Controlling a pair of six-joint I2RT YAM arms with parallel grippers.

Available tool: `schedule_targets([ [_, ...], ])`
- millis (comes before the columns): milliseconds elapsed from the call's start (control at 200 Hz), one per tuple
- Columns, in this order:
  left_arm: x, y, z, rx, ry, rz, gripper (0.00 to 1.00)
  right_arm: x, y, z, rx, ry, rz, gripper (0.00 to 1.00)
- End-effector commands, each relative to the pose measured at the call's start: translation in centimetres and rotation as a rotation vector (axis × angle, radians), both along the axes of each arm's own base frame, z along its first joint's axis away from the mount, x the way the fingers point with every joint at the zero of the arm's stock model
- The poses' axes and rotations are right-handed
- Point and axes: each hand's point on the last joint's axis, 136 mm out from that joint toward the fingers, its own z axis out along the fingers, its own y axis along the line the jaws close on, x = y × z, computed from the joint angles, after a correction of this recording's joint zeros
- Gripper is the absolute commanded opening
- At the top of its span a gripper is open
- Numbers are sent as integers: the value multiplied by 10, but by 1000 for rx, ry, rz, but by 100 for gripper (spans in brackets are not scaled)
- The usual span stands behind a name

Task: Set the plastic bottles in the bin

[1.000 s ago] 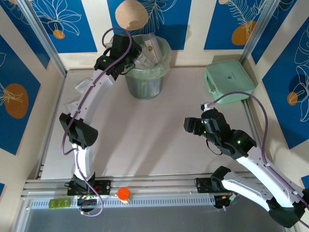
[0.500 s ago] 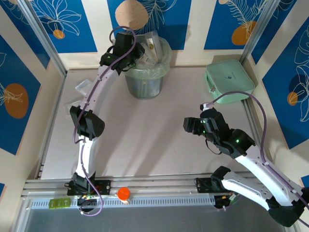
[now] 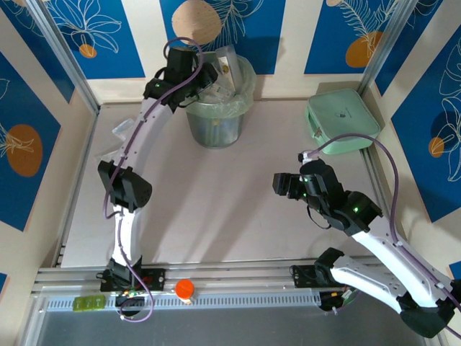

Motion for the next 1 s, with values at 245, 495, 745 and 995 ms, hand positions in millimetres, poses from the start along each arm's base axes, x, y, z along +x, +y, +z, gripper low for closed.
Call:
schedule_targets([
  [245,-127,-29,98,196,-463,-431,99,7,9,70,95,-248,61,99],
  [495,-202,-14,63,347,-626,-464,99,-13,62,85,-129,-563,563,99],
  [745,-236,61,-19,535,-879,-174,99,16,57,63,-218,-683,465,99],
  [995,-230,172,-117,987,-608,198,99,57,10,16,-260,-651,241,99],
])
